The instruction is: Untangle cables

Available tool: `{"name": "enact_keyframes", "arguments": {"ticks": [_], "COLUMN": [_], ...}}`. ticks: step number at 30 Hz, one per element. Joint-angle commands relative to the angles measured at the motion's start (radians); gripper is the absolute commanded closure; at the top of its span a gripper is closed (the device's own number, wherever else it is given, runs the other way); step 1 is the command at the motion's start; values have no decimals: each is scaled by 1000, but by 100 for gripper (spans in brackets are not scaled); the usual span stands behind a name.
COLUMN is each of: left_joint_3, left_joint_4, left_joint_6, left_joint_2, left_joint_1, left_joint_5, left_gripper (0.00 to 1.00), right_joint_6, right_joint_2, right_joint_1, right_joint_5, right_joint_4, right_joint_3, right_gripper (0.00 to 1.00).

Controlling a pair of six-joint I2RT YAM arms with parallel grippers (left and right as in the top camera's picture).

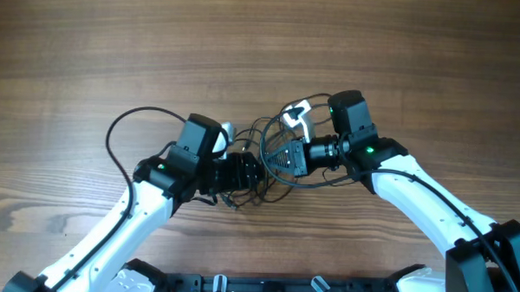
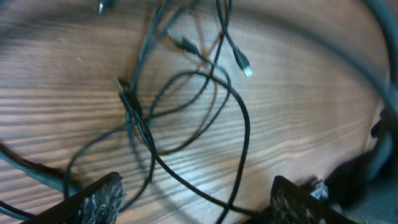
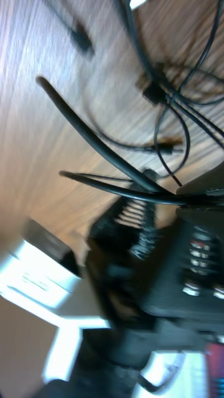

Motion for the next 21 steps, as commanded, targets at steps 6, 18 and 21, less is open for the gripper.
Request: {"name": "enact_keyframes", "arguments": {"ticks": [6,18,21], "left_joint_3": [3,3,3], "left_joint_4": [31,79,99], "left_joint_6": [98,98,97], "left_joint_2": [20,21,36], "left_joint_1": [-37,-22,-45], "left_joint_5": [34,113,111], "left_gripper": [22,23,24], "right_joint_6": [247,326,325], "right_joint_2": [-5,-5,-5], "right_joint_1": [2,2,2], "right_joint_5": [200,259,217], "right_joint_4": [81,55,82], "right_joint_3": [1,1,1], "right_gripper": [96,96,96]}}
